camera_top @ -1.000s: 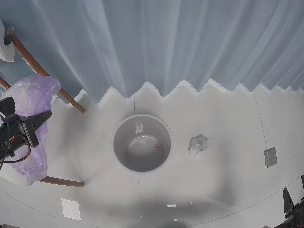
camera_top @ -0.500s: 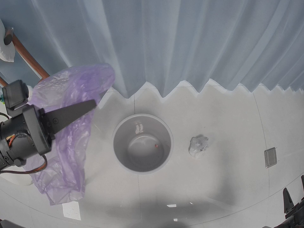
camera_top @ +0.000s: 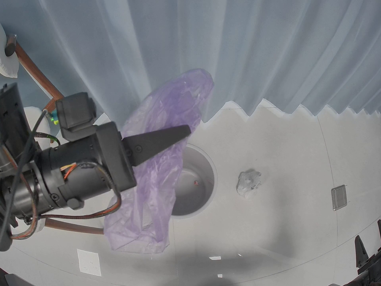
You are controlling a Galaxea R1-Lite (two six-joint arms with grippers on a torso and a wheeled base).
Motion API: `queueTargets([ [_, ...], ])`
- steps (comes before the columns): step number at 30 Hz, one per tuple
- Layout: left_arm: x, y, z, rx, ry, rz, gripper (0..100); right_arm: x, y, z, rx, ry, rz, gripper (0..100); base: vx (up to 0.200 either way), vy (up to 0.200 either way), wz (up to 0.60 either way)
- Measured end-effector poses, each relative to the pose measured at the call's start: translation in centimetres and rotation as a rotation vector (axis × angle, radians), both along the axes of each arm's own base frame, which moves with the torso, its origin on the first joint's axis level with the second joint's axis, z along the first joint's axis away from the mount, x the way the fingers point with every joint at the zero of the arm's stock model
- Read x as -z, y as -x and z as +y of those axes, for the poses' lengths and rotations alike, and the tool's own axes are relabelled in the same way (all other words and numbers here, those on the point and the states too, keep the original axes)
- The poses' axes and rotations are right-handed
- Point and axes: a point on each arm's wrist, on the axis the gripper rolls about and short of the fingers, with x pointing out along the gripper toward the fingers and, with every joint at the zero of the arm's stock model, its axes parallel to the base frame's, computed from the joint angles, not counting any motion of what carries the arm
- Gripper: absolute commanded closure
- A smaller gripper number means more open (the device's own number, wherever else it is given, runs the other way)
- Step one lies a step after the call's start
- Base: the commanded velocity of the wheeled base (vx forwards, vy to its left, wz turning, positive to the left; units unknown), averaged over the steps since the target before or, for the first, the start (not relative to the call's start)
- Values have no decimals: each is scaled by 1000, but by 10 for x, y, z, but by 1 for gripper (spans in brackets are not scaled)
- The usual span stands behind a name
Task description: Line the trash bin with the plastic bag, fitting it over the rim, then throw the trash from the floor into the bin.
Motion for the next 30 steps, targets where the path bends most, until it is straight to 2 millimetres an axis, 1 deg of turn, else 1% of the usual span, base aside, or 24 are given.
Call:
queueTargets([
  [5,4,-18,-8,-28,33,-40,100,0,0,0,0,0,0,0,0,0,0],
  [8,12,-31,-11,-57,19,-39,100,0,0,0,0,0,0,0,0,0,0],
  [11,24,-42,-10,-89,-23,-29,100,0,0,0,0,0,0,0,0,0,0],
  [14,43,-50,-5,-120,-103,-29,100,0,0,0,0,-1,0,0,0,0,0],
  [19,63,-56,5,-158,-185,-13,100,0,0,0,0,0,0,0,0,0,0],
  [22,67,-59,9,-177,-197,-6,100,0,0,0,-1,-1,0,0,0,0,0],
  [25,66,-61,16,-204,-217,-28,100,0,0,0,-1,0,0,0,0,0,0],
  [30,65,-60,27,-227,-324,-100,100,0,0,0,-4,2,1,0,0,0,0],
])
